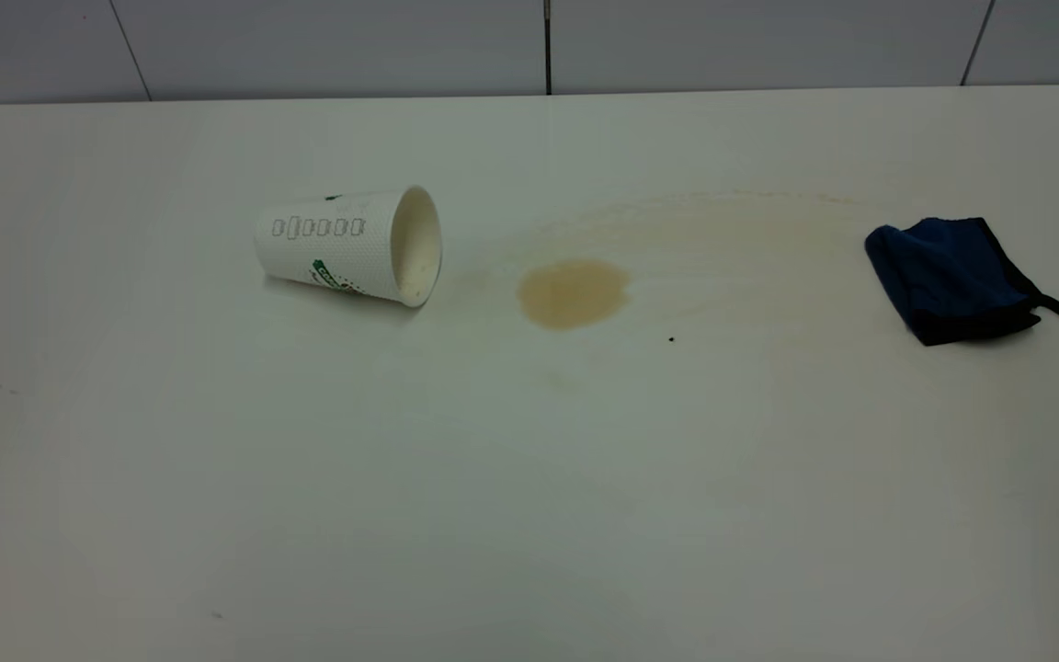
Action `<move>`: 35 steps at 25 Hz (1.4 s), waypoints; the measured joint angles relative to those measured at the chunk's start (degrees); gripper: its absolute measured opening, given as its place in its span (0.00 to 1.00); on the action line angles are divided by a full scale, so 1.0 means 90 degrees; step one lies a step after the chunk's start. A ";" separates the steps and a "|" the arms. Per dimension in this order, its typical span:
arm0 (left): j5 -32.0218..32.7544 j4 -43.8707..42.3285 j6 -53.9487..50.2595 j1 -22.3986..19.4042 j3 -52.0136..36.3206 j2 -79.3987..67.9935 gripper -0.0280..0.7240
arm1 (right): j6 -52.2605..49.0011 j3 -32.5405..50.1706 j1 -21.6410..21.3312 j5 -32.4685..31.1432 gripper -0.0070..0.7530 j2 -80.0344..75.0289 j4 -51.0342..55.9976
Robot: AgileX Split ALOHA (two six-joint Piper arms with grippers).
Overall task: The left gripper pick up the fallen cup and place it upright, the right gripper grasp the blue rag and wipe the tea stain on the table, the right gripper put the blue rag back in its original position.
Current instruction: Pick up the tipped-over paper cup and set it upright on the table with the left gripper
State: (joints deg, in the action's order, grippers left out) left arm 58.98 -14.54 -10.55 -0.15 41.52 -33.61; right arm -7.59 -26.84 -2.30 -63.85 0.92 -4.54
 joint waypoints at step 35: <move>-0.0472 -0.2815 -0.1767 0.3842 0.5764 -1.0241 0.97 | 0.0000 0.0000 0.0000 0.0000 0.77 0.0000 0.0000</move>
State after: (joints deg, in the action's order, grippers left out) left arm 54.74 -39.87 -26.45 34.43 93.39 -125.78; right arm -7.59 -26.84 -2.30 -63.85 0.92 -4.54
